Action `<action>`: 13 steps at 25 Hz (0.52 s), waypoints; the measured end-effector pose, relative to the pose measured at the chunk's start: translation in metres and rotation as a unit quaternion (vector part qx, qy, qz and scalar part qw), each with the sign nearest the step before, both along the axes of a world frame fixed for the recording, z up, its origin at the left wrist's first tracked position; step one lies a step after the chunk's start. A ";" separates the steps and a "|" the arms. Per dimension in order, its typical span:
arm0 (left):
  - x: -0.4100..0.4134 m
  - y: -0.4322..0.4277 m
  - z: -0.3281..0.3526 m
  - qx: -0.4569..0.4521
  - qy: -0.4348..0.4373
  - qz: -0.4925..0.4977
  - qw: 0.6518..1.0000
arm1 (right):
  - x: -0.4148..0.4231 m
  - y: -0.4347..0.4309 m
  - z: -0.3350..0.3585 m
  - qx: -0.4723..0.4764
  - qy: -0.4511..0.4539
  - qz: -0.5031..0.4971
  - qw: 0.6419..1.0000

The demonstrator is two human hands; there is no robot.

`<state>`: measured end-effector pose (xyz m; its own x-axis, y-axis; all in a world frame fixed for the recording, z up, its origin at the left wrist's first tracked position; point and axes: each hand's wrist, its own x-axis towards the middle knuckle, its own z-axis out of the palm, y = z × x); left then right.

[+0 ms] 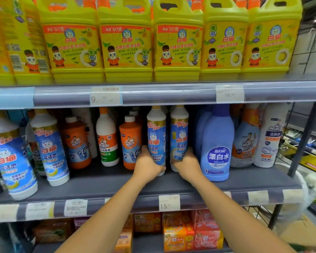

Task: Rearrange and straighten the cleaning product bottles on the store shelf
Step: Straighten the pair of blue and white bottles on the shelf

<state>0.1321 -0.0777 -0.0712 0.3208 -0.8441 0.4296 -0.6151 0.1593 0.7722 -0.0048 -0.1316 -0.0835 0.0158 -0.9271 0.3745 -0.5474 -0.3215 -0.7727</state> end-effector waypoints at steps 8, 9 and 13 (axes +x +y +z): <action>-0.004 -0.013 -0.009 0.019 0.057 -0.021 0.998 | 0.000 -0.005 0.001 0.025 -0.026 0.011 0.999; -0.004 -0.015 -0.010 0.024 0.063 -0.021 0.997 | 0.000 -0.006 0.001 0.030 -0.028 0.017 0.999; -0.006 -0.022 -0.010 0.039 0.078 -0.016 0.996 | -0.001 -0.009 0.003 0.053 -0.018 0.031 0.998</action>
